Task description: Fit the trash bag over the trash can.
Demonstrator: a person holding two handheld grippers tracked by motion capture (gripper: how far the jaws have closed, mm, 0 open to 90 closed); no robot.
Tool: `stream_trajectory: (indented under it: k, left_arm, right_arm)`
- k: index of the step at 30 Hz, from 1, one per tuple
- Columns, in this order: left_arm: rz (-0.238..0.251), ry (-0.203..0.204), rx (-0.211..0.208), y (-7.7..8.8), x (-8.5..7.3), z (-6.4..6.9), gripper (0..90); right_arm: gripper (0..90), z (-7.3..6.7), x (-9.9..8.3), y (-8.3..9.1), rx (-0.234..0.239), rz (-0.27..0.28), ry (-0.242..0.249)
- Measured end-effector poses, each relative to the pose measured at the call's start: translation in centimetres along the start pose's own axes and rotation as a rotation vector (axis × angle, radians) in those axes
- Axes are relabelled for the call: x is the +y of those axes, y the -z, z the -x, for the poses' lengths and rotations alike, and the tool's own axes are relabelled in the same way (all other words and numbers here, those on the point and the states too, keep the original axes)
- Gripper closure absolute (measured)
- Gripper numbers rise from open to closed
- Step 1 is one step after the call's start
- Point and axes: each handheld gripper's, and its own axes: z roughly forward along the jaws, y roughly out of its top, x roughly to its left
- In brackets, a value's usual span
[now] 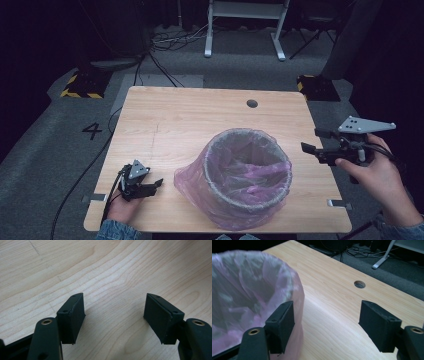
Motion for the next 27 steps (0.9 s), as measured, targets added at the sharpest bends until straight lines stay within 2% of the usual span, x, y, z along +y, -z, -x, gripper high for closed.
stream_trajectory:
  k: [8, 14, 20, 24, 27]
  left_arm:
    - [0.001, 0.004, 0.007, -0.1, 0.0, 0.0, 31.7]
    - [0.000, 0.007, 0.010, -0.1, 0.1, 0.0, 31.1]
    - [-0.001, 0.007, 0.010, -0.1, 0.1, 0.0, 31.1]
    - [0.000, 0.007, 0.010, -0.1, 0.1, 0.0, 31.1]
    - [0.000, 0.007, 0.010, -0.1, 0.1, 0.0, 31.1]
  right_arm:
    - [27.7, 1.0, -3.4, -0.6, -0.020, -0.012, -0.063]
    - [27.5, 1.7, -5.9, -1.5, -0.054, -0.037, -0.093]
    - [27.2, 2.0, -8.4, -2.5, -0.077, -0.056, -0.118]
    - [27.1, 2.1, -9.9, -2.8, -0.113, -0.063, -0.135]
    - [26.0, 2.1, -11.1, -3.0, -0.112, -0.068, -0.151]
